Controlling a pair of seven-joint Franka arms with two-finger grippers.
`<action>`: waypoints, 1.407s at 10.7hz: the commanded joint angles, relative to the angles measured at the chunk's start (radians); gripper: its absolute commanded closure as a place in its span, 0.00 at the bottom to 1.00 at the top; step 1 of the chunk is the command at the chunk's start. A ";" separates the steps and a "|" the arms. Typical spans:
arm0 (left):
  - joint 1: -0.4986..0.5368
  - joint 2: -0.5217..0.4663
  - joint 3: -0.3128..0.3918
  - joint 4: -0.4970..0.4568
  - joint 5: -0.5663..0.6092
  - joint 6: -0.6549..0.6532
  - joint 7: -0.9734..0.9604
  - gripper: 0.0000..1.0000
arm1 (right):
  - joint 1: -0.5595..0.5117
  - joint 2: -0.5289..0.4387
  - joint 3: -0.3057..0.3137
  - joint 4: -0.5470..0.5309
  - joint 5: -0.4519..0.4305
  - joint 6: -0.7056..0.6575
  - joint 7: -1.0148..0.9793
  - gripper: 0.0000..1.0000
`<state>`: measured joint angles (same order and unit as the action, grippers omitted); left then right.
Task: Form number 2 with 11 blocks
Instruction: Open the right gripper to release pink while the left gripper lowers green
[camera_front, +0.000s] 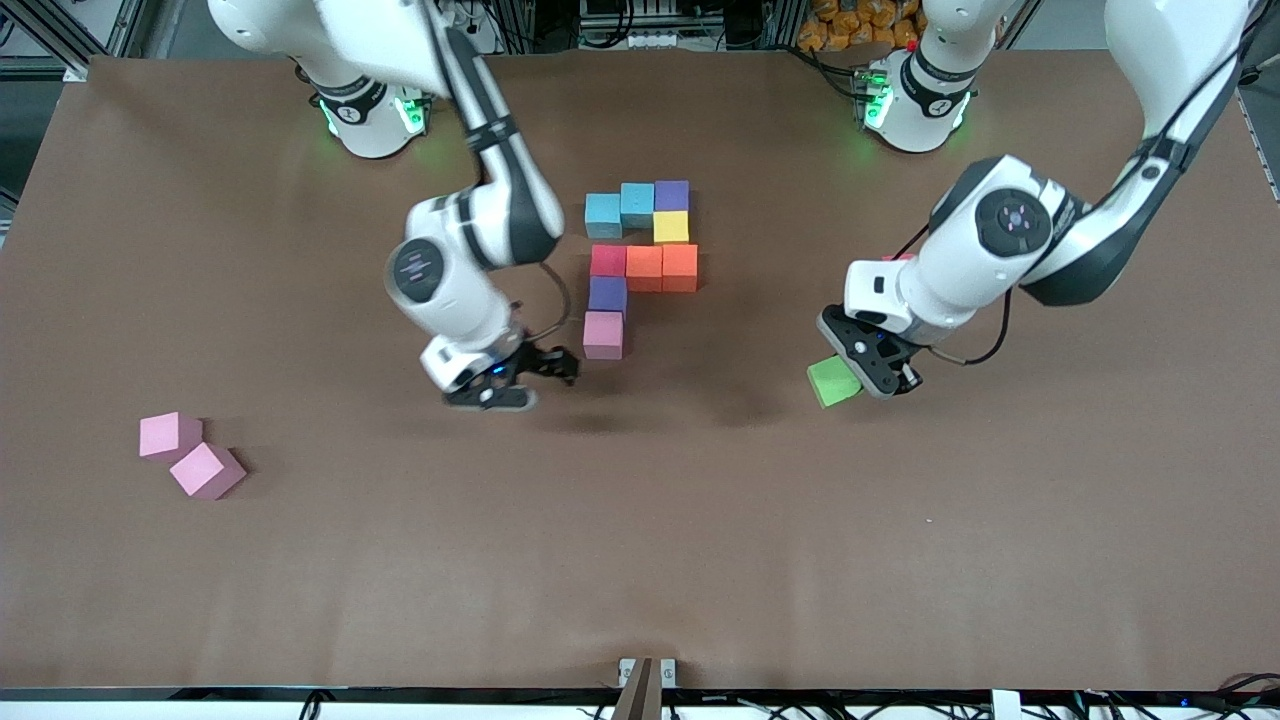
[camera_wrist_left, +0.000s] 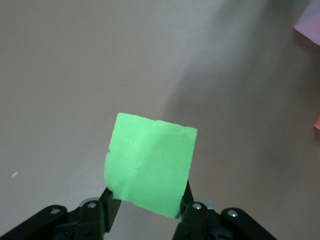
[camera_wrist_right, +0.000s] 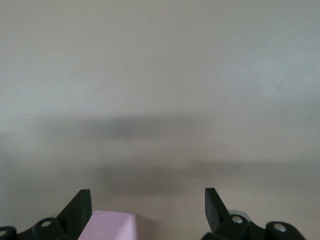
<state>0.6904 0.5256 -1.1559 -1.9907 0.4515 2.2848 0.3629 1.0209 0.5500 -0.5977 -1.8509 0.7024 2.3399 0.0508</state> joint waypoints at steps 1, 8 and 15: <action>-0.113 0.016 0.059 0.033 -0.001 -0.001 0.025 0.70 | -0.150 -0.033 0.018 -0.010 0.000 -0.065 -0.324 0.00; -0.549 0.069 0.317 0.113 0.013 0.085 0.025 0.72 | -0.553 -0.019 0.026 0.007 -0.107 -0.073 -1.041 0.00; -0.681 0.175 0.389 0.112 0.176 0.262 -0.099 0.72 | -0.780 0.100 0.024 0.159 -0.173 -0.059 -1.429 0.00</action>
<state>0.0525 0.6971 -0.7800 -1.8964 0.5951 2.5420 0.3288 0.2843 0.5963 -0.5934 -1.7449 0.5327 2.2808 -1.3139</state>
